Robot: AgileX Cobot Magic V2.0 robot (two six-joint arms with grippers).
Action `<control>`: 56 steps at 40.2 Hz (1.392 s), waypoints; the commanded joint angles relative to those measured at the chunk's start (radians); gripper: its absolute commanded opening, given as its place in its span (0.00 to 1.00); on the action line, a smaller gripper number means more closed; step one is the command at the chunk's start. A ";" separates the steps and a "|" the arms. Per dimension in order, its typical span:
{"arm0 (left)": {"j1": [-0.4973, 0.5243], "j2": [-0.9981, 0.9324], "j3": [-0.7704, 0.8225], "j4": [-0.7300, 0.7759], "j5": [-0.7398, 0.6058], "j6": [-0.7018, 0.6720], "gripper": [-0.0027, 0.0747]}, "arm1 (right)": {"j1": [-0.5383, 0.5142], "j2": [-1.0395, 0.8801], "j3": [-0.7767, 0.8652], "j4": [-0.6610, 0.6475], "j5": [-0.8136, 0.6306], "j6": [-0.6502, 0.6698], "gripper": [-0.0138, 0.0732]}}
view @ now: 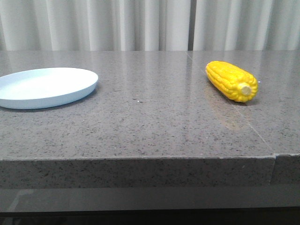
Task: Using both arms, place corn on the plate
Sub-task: 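Lower the left gripper to the rim of the pale blue plate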
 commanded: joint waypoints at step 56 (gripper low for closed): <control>-0.082 1.254 -0.842 0.058 0.602 -0.040 0.78 | -0.007 0.008 -0.033 -0.002 -0.072 -0.009 0.89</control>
